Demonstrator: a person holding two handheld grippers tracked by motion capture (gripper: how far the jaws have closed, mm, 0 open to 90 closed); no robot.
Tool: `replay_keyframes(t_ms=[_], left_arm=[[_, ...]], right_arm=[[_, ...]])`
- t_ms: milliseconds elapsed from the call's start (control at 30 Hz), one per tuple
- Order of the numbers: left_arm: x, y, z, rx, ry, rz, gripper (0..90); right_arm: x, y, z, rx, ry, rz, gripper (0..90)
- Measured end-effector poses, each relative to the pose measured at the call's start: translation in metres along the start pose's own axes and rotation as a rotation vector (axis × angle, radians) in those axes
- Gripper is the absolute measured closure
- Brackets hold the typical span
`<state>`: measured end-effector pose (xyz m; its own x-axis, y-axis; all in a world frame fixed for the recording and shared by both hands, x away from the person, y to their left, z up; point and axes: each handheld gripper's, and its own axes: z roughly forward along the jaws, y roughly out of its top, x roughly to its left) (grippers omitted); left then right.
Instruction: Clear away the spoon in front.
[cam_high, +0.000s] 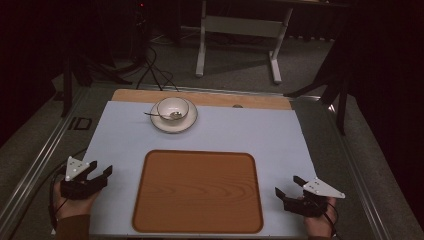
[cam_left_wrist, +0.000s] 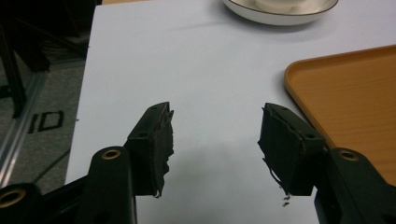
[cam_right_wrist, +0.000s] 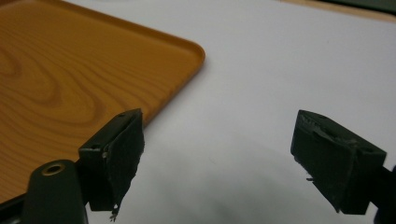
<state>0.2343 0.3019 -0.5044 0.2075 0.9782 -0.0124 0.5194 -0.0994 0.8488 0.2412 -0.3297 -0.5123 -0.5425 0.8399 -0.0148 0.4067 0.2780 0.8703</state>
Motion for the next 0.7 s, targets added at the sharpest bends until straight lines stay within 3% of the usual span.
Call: replay_keyframes(t_ms=[367,533,700], left_arm=[[0.001,0.000,0.006,0.020,-0.010,-0.042,41.2],[-0.004,0.005,0.009,0.041,0.002,-0.015,40.4],[-0.010,0.012,0.015,0.046,-0.019,0.005,41.2]], right_arm=[[0.005,0.001,-0.002,-0.031,-0.008,-0.021,14.9],[0.010,0.003,-0.003,-0.034,-0.009,-0.039,14.4],[0.012,0.004,-0.003,-0.039,-0.009,-0.042,14.4]])
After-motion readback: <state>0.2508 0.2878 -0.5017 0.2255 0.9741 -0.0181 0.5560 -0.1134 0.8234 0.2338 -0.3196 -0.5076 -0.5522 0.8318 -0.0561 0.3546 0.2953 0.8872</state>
